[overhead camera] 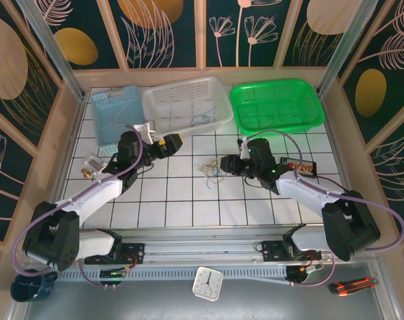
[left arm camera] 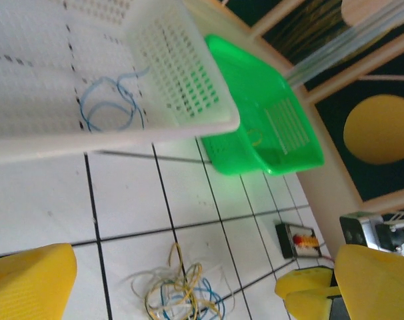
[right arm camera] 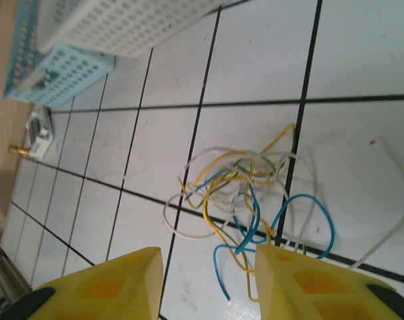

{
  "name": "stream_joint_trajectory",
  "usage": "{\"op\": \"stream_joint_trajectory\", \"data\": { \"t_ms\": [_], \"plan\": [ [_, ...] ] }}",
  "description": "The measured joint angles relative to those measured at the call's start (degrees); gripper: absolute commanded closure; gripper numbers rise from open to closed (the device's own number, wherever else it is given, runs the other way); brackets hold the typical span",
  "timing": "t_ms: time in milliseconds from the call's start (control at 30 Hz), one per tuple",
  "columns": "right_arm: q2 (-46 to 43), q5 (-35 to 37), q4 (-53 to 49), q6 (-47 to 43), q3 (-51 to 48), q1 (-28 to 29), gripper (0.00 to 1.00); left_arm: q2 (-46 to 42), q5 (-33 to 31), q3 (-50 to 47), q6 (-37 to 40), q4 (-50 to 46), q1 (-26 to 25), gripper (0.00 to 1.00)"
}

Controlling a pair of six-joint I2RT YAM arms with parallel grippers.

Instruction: Untangle the cables

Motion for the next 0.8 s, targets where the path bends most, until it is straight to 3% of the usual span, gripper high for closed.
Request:
{"op": "stream_joint_trajectory", "data": {
  "t_ms": [300,800],
  "plan": [
    [0.0,5.75,1.86,4.76,-5.62,4.15,0.63,5.03,-2.84,-0.48,-0.22,1.2,-5.4,0.01],
    [1.16,9.57,3.04,10.95,-7.45,4.5,0.56,8.37,-3.89,0.24,-0.2,1.33,-8.0,0.01]
  ]
}}
